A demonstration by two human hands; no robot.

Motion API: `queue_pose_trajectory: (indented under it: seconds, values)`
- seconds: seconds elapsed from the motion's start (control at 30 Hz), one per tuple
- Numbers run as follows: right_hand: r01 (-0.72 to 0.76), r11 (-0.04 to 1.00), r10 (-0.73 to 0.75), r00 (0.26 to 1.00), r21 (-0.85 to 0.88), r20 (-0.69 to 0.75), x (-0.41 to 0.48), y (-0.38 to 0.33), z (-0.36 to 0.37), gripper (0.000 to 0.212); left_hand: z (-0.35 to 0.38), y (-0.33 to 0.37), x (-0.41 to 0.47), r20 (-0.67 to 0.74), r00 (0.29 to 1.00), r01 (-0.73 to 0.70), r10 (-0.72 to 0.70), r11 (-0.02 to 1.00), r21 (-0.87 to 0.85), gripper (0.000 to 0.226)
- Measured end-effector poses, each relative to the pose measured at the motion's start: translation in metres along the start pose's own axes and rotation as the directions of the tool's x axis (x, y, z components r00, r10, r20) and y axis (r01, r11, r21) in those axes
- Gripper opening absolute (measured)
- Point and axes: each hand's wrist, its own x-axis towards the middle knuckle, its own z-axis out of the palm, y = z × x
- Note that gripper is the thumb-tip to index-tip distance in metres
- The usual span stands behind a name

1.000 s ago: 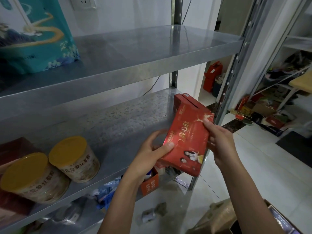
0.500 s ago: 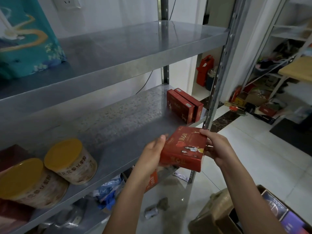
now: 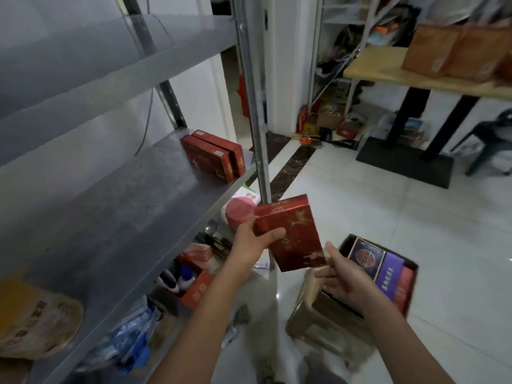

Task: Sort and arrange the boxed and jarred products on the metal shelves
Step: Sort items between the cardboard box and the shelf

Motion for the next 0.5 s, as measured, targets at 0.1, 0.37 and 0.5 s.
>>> queue_pose_trajectory:
  seconds: [0.1, 0.37, 0.5]
  values:
    - [0.239, 0.946, -0.251, 0.968, -0.220, -0.028, -0.003, 0.017, -0.039, 0.051, 0.026, -0.019, 0.005, 0.062, 0.990, 0.125, -0.125, 0.992, 0.011, 0.030]
    - [0.340, 0.905, -0.373, 0.923, -0.257, -0.095, -0.023, 0.061, -0.121, 0.032, 0.124, -0.068, -0.008, 0.239, 0.905, 0.318, -0.352, 0.933, 0.171, 0.048]
    - [0.129, 0.968, -0.220, 0.847, -0.214, -0.484, -0.018, 0.093, -0.170, 0.035, 0.160, -0.096, -0.009, 0.301, 0.892, 0.195, -0.338, 0.887, 0.418, 0.039]
